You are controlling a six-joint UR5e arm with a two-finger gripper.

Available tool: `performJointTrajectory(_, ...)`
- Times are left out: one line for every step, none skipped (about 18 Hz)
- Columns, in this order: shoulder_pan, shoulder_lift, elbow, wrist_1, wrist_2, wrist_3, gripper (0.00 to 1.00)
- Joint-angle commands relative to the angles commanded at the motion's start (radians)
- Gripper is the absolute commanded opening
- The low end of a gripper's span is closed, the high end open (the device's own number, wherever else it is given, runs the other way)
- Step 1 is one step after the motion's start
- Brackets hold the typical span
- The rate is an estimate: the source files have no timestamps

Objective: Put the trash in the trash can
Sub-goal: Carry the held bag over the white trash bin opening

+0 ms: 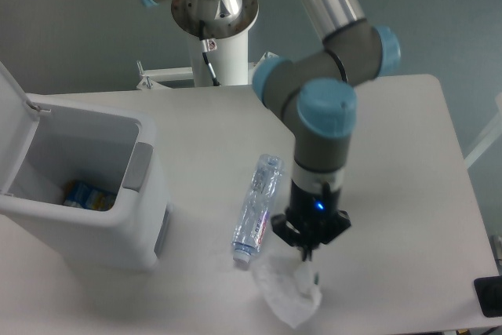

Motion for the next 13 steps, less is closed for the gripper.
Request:
performJointTrajectory(-0.011,0.026,0.002,0.000,-0.032,-0.006,0.00)
performJointTrajectory(-0.020,0.049,0.002,0.000,-0.064,-0.006,0.00)
performJointTrajectory(-0.026,0.074,0.002,0.000,-0.097,-0.006,0.00)
performJointTrajectory(-0.037,0.098,-0.002,0.000,-0.123,-0.008,0.00)
performJointTrajectory(-0.048,0.121,-0.009,0.000,-0.146,-0.008,0.00)
performJointTrajectory(-0.057,0.146,-0.026,0.000,-0.167,-0.006,0.00)
performJointTrajectory(-0.061,0.172,-0.046,0.000,-0.192,-0.005,0.00)
performJointTrajectory(-0.061,0.201,-0.067,0.002,-0.215,-0.003,0.00)
performJointTrajectory(-0.061,0.227,-0.087,0.002,-0.238,-0.003,0.00)
performJointTrajectory(-0.061,0.253,-0.110,0.002,-0.262,-0.002,0.00)
performJointTrajectory(-0.063,0.278,-0.130,0.003,-0.284,-0.005,0.00)
performJointTrajectory(-0.065,0.295,-0.144,0.002,-0.292,-0.008,0.00)
performJointTrajectory(-0.065,0.307,-0.156,0.002,-0.293,-0.006,0.00)
